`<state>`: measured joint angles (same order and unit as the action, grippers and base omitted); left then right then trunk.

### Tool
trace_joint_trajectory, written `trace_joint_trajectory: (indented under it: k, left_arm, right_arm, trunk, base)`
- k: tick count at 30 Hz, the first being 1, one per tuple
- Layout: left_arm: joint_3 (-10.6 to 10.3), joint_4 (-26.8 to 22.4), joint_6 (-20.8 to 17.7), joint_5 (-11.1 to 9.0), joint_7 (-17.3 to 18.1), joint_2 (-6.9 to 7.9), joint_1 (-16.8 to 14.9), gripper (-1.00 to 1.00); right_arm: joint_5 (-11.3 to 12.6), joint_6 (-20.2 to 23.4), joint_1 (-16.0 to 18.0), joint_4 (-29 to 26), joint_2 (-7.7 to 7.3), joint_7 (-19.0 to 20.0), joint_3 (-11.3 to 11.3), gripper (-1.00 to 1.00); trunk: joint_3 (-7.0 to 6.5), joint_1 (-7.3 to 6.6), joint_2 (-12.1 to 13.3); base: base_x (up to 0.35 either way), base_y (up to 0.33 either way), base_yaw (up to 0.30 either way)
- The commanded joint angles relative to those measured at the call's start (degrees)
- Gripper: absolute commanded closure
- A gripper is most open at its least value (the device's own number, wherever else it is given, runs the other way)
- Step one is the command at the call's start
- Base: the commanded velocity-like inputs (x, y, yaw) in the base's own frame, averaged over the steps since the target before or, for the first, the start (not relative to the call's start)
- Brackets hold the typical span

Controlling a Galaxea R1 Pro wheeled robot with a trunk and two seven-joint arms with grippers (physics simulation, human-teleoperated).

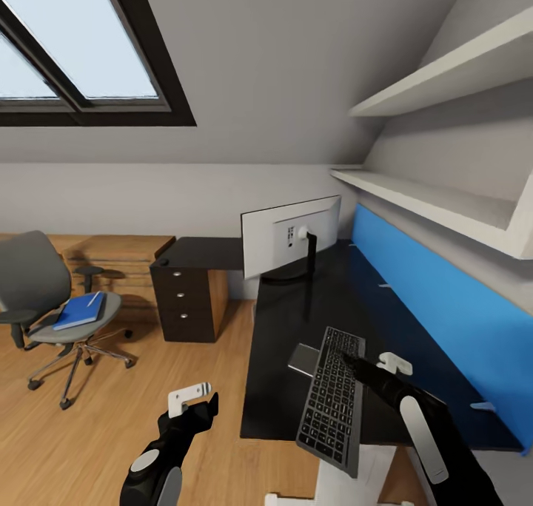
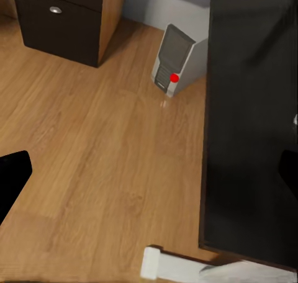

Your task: In the bedroom, organize the workspace by keeping the computer under the desk, ensuring the monitor is on the desk, placing the keyboard on the desk next to the monitor, placing the mouse on the desk next to the keyboard, moving the folder from the swivel chair onto the desk next to the mouse, stacking the notebook on top of the folder with the pen on top of the notebook, and positioning the swivel chair next to the desk.

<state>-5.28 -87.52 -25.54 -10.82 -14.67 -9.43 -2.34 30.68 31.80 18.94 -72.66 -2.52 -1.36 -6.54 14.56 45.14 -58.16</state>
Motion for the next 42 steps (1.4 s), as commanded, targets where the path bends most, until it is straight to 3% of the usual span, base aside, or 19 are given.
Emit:
trace_joint_trajectory:
  k: [1,11,32,38,42]
  left_arm:
    - [-0.08,-0.08,-0.20,-0.60,-0.53,0.02,-0.04,-1.00]
    - [-0.07,-0.11,-0.21,-0.60,-0.53,0.02,-0.04,-1.00]
    - [-0.13,-0.16,-0.15,-0.60,-0.61,0.02,-0.04,-1.00]
    - [-0.16,-0.21,-0.13,-0.60,-0.62,0.02,-0.04,-1.00]
    - [-0.21,-0.28,-0.14,-0.58,-0.62,0.02,-0.04,-1.00]
  right_arm:
    - [0.40,0.29,0.04,0.07,0.02,-0.14,-0.20,-1.00]
    - [0.47,0.28,0.04,0.82,0.14,-0.09,-1.99,-1.00]
    - [0.44,-0.05,0.04,3.74,0.08,0.06,-2.16,-1.00]
    - [1.07,-0.74,0.04,5.51,0.27,0.03,-2.41,-1.00]
    - [3.29,-2.43,0.04,6.47,0.83,0.03,-2.54,-1.00]
  trunk:
    - [-0.11,-0.25,0.35]
    - [-1.90,-2.45,4.36]
    - [-5.67,-7.06,12.79]
    - [-5.67,-7.06,12.79]
    - [-5.67,-7.06,12.79]
  base:
    - [-0.295,0.214,-0.290]
    - [-0.294,0.215,-0.233]
    - [-0.298,0.165,-0.011]
    - [-0.144,0.016,0.000]
    - [-0.038,0.004,0.000]
